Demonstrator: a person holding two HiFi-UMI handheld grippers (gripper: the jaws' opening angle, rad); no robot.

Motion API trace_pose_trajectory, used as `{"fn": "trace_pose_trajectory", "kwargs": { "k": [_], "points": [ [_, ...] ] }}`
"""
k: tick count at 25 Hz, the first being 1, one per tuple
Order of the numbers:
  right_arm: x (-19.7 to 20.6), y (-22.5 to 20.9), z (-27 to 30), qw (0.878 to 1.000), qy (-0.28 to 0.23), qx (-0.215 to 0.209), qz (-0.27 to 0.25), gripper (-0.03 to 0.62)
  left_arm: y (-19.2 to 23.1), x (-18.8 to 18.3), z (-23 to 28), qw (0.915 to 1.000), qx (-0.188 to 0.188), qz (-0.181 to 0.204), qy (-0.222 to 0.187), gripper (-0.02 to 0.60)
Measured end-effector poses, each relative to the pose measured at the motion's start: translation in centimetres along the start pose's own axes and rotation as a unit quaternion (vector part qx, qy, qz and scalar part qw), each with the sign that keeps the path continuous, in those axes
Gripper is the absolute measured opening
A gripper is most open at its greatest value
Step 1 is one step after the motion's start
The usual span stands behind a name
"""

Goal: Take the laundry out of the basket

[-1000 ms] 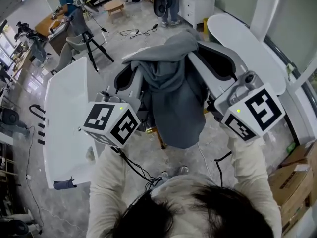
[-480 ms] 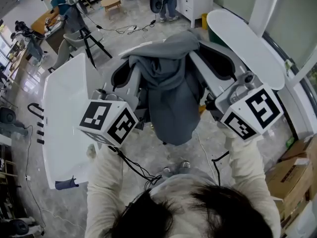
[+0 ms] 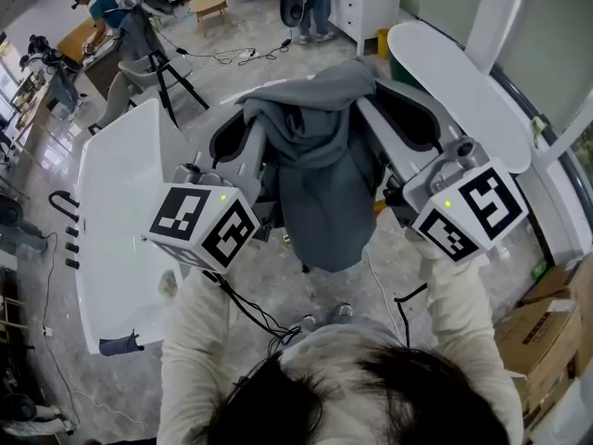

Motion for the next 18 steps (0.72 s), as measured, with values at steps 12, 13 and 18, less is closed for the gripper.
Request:
{"fn": "trace_pose_trajectory", "kwargs": {
  "k": [12,13,18],
  "points": [
    [0.8,-1.2,0.4,1.000,0.002,-0.003,-0.003,0.071,0.3,0.8,1.2,1.0000,-0.004,-0.002,-0.004,0.011],
    [0.9,-1.4,0.5,1.000,0.003,-0.003,-0.004,0.071,0.3,0.9,1.3,1.0000,-0.004,-0.003,-0.002,0.011],
    [1.0,-2.1,0.4,1.000,0.007,-0.001,-0.001,0.071,0.2,1.1,2.1,1.0000,-0.002,-0.006,0.002,0.011]
  ]
}}
Point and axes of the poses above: the fingertips, and each gripper's own axes: z forward along the fingers, y to its left, x out of its underside, the point moved 8 cm from there along -z, backward along the fingers
